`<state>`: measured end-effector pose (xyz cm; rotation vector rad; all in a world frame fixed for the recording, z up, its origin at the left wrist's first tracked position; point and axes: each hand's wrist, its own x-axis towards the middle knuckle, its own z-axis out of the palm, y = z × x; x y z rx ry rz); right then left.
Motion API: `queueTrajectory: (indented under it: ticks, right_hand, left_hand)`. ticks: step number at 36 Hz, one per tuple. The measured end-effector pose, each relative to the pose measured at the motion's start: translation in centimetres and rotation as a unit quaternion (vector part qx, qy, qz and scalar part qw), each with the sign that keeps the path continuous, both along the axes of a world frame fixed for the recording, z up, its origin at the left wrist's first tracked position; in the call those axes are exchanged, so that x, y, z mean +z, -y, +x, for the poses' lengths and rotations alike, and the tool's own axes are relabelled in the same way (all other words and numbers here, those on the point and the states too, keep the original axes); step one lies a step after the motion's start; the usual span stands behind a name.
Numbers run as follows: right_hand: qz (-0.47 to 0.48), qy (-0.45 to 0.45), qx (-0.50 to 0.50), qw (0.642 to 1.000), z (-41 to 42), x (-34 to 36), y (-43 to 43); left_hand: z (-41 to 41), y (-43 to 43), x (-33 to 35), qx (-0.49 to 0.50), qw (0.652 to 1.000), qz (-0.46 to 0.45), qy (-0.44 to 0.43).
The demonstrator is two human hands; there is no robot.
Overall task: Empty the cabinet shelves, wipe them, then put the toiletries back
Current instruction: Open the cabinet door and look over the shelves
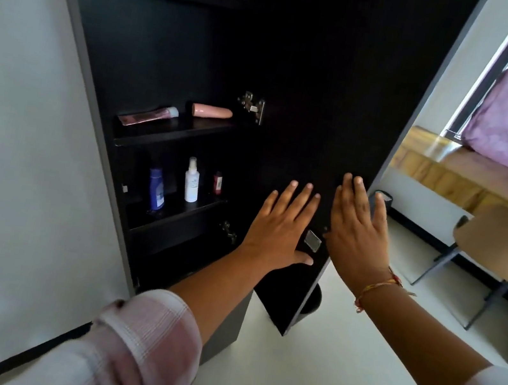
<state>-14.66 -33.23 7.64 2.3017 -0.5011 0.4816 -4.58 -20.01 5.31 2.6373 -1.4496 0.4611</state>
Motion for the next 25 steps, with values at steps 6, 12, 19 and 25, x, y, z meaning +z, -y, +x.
queueTrajectory:
  ticks: [6, 12, 19, 25]
  right_hand:
    - [0.025, -0.04, -0.009, 0.999, 1.3, 0.9, 2.0]
    - [0.077, -0.031, 0.019, 0.996, 2.7, 2.0, 2.5]
    - [0.097, -0.014, 0.032, 0.995, 3.7, 2.3, 2.7]
    - [0.102, -0.013, 0.037, 0.994, 4.4, 2.3, 2.8]
  left_hand:
    - [0.6, 0.9, 0.1, 0.0, 1.0, -0.001, 0.008]
    - [1.6, 1.2, 0.0, 0.02, 1.0, -0.009, 0.007]
    - [2.7, 0.5, 0.0, 0.053, 0.998, -0.01, 0.011]
    - [3.5, -0.2, 0.0, 0.071, 0.997, -0.015, 0.007]
